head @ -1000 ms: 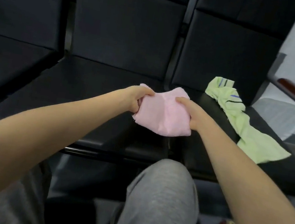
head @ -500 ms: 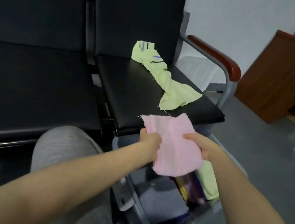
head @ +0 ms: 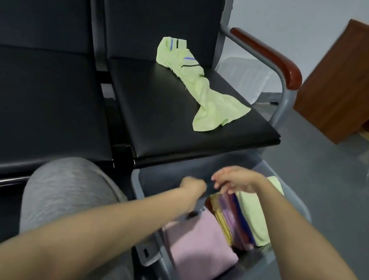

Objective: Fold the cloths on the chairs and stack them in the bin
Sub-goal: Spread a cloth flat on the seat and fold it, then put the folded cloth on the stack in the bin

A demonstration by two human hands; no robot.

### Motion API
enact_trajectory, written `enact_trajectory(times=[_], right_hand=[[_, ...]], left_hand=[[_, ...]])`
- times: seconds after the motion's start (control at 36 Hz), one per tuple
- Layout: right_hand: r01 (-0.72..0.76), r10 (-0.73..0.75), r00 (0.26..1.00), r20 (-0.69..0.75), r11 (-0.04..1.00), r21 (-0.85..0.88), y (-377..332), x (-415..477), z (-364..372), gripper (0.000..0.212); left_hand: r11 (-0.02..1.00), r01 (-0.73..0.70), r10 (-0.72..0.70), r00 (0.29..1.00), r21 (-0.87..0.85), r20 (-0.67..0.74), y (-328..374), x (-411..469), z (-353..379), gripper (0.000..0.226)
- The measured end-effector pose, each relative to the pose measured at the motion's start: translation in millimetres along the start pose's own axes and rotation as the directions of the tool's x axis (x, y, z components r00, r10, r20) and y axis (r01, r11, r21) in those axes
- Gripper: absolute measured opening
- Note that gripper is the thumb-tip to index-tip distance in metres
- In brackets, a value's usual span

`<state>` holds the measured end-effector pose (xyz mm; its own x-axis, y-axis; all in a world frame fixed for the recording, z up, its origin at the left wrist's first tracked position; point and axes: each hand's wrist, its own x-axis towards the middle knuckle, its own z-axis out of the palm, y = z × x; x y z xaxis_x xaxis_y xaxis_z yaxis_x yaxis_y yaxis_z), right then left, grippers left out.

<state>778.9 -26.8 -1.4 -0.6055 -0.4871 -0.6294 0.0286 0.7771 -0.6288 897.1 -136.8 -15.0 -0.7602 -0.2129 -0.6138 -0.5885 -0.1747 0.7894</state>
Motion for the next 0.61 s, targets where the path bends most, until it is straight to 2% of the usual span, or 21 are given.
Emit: enact_trajectory(times=[0.03, 0.08, 0.14, 0.19, 0.22, 0.25, 0.28, 0.31, 0.36, 0.42, 0.47, 0.5, 0.56, 0.61], right_hand=[[0.065, -0.064, 0.998, -0.018, 0.998, 0.023, -11, -2, -5, 0.015], [0.195, -0.192, 0.971, -0.14, 0.981, 0.005, -36, -1, -15, 0.025], [0.299, -0.295, 0.9, -0.32, 0.954, -0.039, -60, 4, -23, 0.024], [0.353, -0.372, 0.799, -0.472, 0.926, -0.134, -81, 16, -29, 0.012], [0.342, -0.401, 0.761, -0.51, 0.916, -0.209, -89, 24, -31, 0.024], [0.289, -0.414, 0.752, -0.513, 0.907, -0.308, -97, 32, -34, 0.044], [0.199, -0.403, 0.779, -0.481, 0.886, -0.42, -100, 42, -35, 0.063], [0.104, -0.367, 0.82, -0.439, 0.85, -0.517, -104, 49, -34, 0.073], [-0.004, -0.3, 0.867, -0.398, 0.793, -0.609, -109, 61, -30, 0.064], [-0.009, -0.345, 0.811, -0.472, 0.8, -0.6, -114, 70, -25, 0.041], [0.045, -0.397, 0.733, -0.552, 0.838, -0.543, -122, 73, -19, 0.026], [0.107, -0.413, 0.729, -0.546, 0.857, -0.505, -128, 73, -16, 0.022], [0.273, -0.425, 0.767, -0.481, 0.894, -0.354, -144, 68, -9, 0.017], [0.35, -0.41, 0.841, -0.354, 0.91, -0.224, -165, 57, 2, 0.019]], left_hand=[[0.997, -0.047, 0.05, 0.997, -0.054, 0.057, 10, 3, 1, 0.023], [0.971, -0.217, 0.225, 0.972, -0.099, 0.07, 37, 2, -3, 0.029], [0.913, -0.408, 0.408, 0.912, -0.016, 0.045, 66, -1, -11, 0.025], [0.801, -0.558, 0.569, 0.822, 0.22, 0.012, 88, 10, -24, 0.015], [0.729, -0.57, 0.612, 0.791, 0.379, 0.013, 96, 16, -32, 0.015], [0.658, -0.565, 0.646, 0.763, 0.497, 0.014, 103, 24, -40, 0.02], [0.624, -0.545, 0.646, 0.763, 0.561, 0.023, 107, 28, -47, 0.026], [0.616, -0.529, 0.636, 0.771, 0.584, 0.028, 110, 32, -54, 0.031], [0.64, -0.503, 0.612, 0.791, 0.58, 0.011, 110, 40, -67, 0.035], [0.685, -0.498, 0.597, 0.802, 0.532, -0.019, 106, 47, -80, 0.032], [0.719, -0.488, 0.584, 0.81, 0.494, -0.05, 103, 53, -93, 0.031], [0.733, -0.485, 0.577, 0.814, 0.477, -0.06, 102, 56, -99, 0.034], [0.742, -0.489, 0.568, 0.822, 0.458, -0.044, 101, 60, -108, 0.055], [0.71, -0.524, 0.587, 0.81, 0.471, 0.016, 103, 60, -113, 0.084]])
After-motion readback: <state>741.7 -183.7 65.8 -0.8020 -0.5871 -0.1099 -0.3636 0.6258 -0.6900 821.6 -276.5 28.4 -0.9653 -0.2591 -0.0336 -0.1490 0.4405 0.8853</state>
